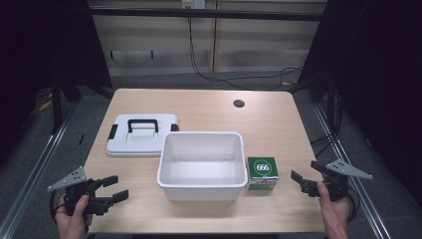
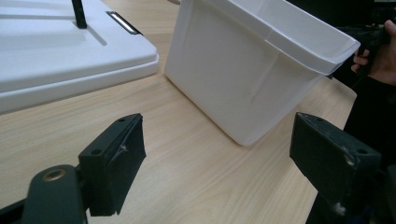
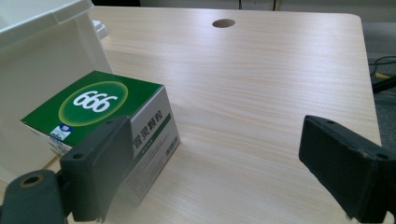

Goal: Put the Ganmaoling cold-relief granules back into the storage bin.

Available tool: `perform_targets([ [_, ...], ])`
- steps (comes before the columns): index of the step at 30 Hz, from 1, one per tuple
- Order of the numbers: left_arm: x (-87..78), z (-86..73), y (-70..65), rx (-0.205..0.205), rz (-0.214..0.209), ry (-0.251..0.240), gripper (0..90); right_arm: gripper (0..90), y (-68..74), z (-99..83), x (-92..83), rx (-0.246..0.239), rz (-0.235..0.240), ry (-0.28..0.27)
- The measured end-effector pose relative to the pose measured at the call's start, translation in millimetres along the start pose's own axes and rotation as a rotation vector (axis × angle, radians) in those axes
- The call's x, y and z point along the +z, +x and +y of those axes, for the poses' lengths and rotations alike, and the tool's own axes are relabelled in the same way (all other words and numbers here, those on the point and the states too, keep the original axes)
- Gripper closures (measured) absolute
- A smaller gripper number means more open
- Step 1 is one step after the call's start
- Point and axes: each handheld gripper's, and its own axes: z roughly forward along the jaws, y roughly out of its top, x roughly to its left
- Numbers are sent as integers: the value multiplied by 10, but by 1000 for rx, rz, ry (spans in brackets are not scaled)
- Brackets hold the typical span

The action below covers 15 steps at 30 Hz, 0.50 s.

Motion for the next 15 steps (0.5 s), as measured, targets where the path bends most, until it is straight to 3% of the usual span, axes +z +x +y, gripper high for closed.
perform_targets([
  [8,-2,0,5,-4,13,1,181,98,1,-9,25,1,32,-7],
  [11,-12,-2,5,-5,15,-2,181,108,13,12,23,-13,87,-12],
  [13,-9,1,6,-3,12,0,182,132,22,16,22,-19,95,-9],
  [14,7,10,3,0,6,4,182,133,14,26,15,-14,132,-1],
  [15,7,10,3,0,6,4,182,133,15,37,8,-16,130,3],
])
